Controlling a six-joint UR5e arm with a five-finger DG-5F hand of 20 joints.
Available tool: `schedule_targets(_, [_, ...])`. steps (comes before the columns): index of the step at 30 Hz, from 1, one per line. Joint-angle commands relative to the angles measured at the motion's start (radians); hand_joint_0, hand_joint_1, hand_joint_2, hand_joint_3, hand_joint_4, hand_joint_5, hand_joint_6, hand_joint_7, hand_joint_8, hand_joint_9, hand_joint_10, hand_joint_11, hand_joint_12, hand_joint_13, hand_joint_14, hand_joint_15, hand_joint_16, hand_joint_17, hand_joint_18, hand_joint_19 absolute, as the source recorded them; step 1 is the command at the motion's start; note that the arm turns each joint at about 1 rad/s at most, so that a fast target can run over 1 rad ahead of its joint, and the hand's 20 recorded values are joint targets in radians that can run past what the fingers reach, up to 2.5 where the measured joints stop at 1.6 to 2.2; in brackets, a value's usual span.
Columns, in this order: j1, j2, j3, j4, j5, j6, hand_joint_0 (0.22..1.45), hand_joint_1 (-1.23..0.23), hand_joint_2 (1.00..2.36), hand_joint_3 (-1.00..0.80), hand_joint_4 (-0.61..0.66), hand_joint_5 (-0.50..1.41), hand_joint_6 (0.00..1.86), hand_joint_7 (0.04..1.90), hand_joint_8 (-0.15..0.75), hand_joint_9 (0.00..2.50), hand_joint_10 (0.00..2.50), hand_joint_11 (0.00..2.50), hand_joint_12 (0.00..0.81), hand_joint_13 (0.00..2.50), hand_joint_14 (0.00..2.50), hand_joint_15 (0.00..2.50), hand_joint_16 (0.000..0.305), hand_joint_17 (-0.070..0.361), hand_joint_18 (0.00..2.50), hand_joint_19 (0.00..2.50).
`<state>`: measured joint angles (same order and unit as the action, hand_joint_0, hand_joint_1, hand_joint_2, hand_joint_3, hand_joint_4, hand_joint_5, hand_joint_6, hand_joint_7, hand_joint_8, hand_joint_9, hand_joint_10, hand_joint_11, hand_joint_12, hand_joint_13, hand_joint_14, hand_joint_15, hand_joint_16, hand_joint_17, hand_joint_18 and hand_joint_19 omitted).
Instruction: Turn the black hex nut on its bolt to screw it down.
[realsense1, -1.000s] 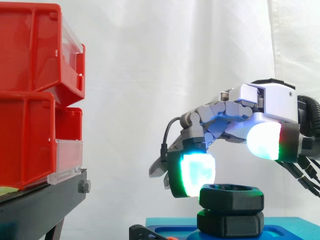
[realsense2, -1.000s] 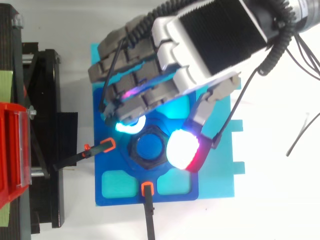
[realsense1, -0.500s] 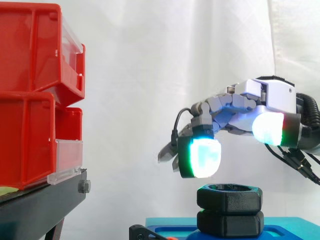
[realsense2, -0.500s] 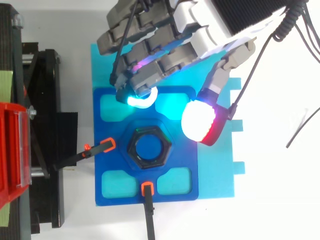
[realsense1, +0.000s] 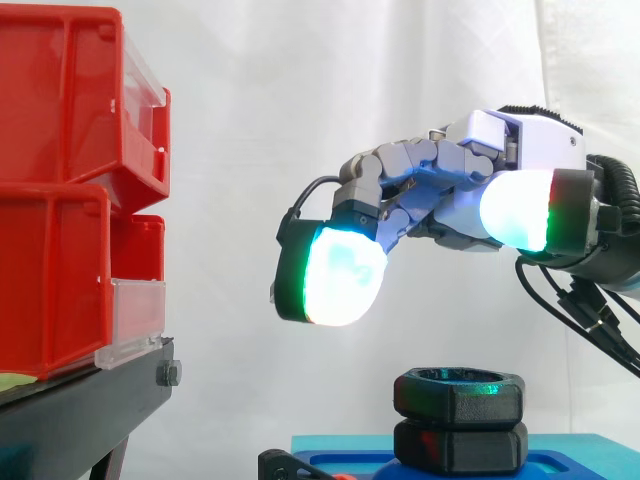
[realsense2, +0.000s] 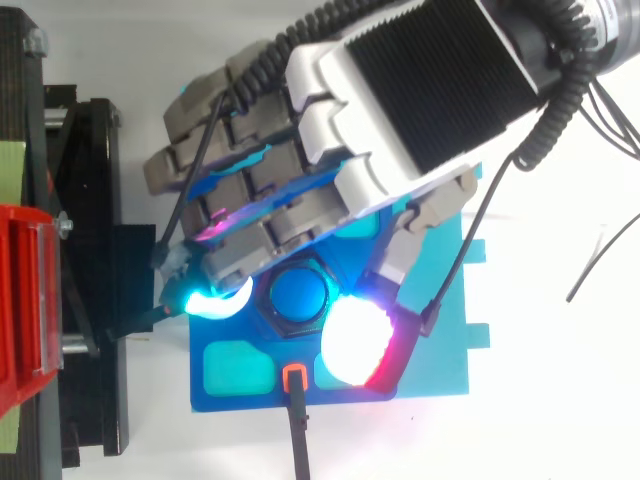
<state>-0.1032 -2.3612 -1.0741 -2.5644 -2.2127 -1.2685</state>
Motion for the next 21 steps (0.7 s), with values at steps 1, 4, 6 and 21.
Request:
schedule_targets(1, [0.017,0.0,-0.001,-0.042,0.024,-0.015,0.48,-0.24,1.0,-0.5,0.09,-0.03,0.5,0.86,0.221,0.86,0.0,0.08,0.336,0.71,0.01,0.16,0.048,0.109,0.59,0.43])
schedule_targets(4, [0.027,0.0,-0.001,-0.062,0.031,-0.026,0.48,-0.24,1.0,-0.5,0.09,-0.03,0.5,0.85,0.219,0.86,0.0,0.07,0.333,0.71,0.01,0.15,0.048,0.108,0.59,0.43])
schedule_targets(6, [0.03,0.0,-0.001,-0.069,0.033,-0.031,0.48,-0.24,1.0,-0.5,0.09,-0.02,0.5,0.84,0.218,0.86,0.0,0.07,0.331,0.7,0.01,0.16,0.048,0.109,0.6,0.42])
schedule_targets(21, [0.06,0.0,-0.038,-0.089,0.064,-0.055,0.48,-0.25,1.0,-0.5,0.09,-0.01,0.5,0.89,0.213,0.86,0.0,0.07,0.332,0.71,0.01,0.16,0.048,0.108,0.6,0.43])
